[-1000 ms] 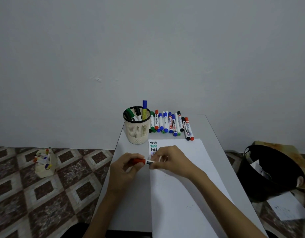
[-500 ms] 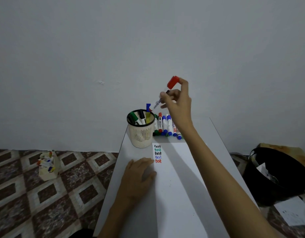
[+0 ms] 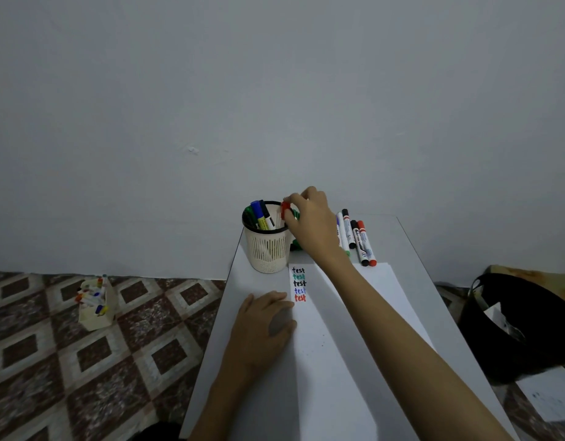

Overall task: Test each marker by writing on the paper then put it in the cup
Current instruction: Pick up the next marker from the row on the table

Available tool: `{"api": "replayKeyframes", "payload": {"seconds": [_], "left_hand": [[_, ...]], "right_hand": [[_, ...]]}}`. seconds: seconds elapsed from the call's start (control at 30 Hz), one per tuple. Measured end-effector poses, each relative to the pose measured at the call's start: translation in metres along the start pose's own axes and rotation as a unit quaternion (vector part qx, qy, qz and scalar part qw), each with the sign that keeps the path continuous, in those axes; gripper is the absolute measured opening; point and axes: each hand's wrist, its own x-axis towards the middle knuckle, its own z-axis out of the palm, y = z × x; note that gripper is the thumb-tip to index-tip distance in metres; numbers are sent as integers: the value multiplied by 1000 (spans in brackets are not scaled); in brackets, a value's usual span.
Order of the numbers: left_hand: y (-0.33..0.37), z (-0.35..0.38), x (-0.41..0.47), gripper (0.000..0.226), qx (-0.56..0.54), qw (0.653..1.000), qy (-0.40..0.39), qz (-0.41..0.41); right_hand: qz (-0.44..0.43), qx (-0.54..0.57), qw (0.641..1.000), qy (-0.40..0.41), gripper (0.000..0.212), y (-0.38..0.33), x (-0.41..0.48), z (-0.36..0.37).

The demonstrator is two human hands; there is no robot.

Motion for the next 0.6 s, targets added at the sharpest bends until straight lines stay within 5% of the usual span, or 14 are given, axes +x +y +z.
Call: {"api": "replayKeyframes", "payload": {"seconds": [0.13,0.33,0.6], "left_hand": [[2,-2,1,46,-3,1000,0,-4],[5,-4,0,46,-8,1000,-13,-9],[6,-5,2,41,-33,999,-15,-26]], "right_hand": [[32,58,998,16,38,15,-3,-10],[300,-15,954,-21,40,87,-23,-29],[392,-66,912,-101,24,134,-50,-36]]}}
